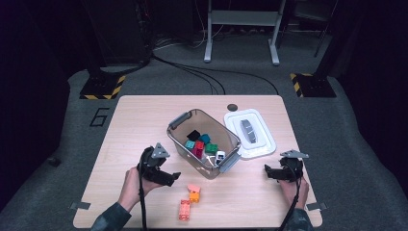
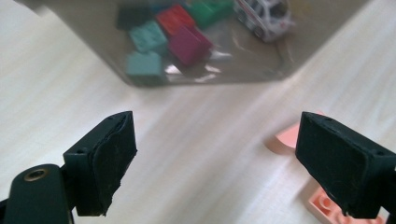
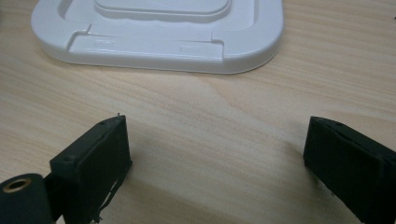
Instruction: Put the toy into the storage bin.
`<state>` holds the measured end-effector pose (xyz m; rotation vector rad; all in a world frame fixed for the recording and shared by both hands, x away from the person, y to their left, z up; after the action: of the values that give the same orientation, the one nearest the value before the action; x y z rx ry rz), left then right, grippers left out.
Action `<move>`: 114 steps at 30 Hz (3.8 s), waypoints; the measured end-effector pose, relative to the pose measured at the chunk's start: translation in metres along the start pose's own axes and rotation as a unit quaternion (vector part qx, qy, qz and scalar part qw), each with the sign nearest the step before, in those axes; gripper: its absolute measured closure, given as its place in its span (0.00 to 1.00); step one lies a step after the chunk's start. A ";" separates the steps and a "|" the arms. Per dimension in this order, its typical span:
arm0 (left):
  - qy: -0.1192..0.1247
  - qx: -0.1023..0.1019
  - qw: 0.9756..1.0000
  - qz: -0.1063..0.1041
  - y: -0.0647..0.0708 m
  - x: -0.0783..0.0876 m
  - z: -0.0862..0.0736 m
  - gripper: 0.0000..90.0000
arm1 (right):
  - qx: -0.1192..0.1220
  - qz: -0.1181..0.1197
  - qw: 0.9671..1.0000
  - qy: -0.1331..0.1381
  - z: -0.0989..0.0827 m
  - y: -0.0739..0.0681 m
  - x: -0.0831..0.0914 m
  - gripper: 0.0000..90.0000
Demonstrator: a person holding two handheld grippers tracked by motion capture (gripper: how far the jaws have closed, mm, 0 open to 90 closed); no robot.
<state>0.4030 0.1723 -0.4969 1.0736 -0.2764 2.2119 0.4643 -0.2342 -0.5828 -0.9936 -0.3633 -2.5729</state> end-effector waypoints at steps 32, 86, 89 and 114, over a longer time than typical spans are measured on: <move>-0.066 -0.019 0.997 -0.023 0.051 -0.035 -0.071 0.15 | -0.001 0.000 1.000 0.000 0.000 0.000 0.000 0.07; -0.072 0.002 0.997 -0.033 0.019 -0.025 -0.051 0.64 | -0.001 0.000 1.000 0.000 0.000 0.000 0.000 0.07; -0.066 0.001 0.997 -0.031 0.017 -0.021 -0.046 0.64 | 0.000 0.000 1.000 0.000 0.000 0.000 0.000 0.07; 0.005 -0.011 1.000 -0.011 -0.009 0.020 0.030 0.64 | -0.002 -0.001 1.000 -0.001 0.000 0.000 0.000 0.07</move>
<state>0.4184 0.1755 -0.4630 1.0483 -0.2832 2.1899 0.4640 -0.2340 -0.5828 -0.9969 -0.3596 -2.5750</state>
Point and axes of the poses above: each handheld gripper's, and its own axes: x roughly backward along the jaws, z roughly out of its top, y roughly to its right, the point moved 8 cm from there along -x, roughly forward along the jaws, and after that the axes turned 9 degrees about x, right-handed, at the moved point
